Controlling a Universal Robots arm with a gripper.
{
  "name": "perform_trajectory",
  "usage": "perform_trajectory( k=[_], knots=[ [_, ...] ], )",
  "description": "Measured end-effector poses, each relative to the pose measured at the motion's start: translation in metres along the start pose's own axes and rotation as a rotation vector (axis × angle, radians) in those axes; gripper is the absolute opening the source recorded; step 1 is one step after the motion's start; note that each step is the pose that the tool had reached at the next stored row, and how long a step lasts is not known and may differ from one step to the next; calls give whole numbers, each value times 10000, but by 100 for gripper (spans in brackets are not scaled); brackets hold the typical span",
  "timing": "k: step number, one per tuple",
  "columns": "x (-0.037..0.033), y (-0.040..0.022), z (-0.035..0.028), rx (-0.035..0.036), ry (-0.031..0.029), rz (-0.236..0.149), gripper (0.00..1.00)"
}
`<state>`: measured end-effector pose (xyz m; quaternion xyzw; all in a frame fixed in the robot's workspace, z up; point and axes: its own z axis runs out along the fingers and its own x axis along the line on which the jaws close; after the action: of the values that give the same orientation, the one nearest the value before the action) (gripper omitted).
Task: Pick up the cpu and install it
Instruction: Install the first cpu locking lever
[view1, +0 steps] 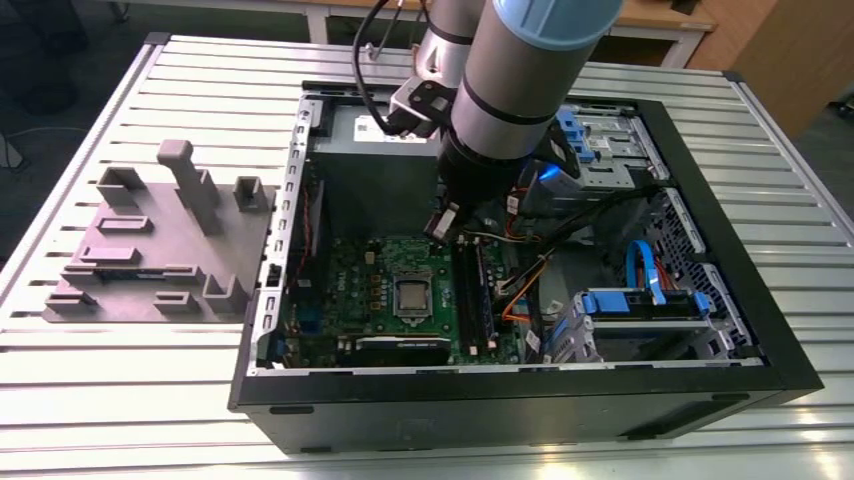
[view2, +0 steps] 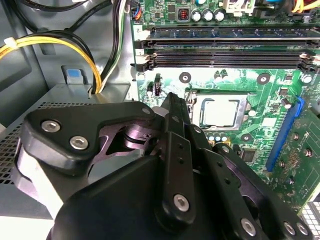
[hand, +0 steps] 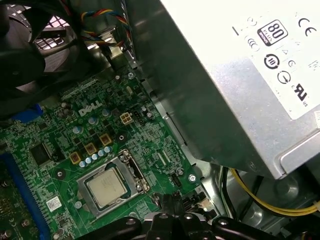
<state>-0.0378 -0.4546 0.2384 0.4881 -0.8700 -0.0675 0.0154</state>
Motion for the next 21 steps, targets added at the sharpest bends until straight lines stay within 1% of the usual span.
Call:
perform_trajectory(
  k=[1,7,9,12,16,19,21],
  knots=[
    [1,0,0,-2,8,-55,10],
    [4,1,-1,-22,98,-741,10],
    [16,-2,-1,-11,98,-819,10],
    [44,-12,-4,15,75,-873,10],
    [86,-28,-8,72,40,-957,10],
    [106,-33,-9,154,0,-1038,10],
    [117,-31,-9,210,-39,-1084,10]
  ],
)
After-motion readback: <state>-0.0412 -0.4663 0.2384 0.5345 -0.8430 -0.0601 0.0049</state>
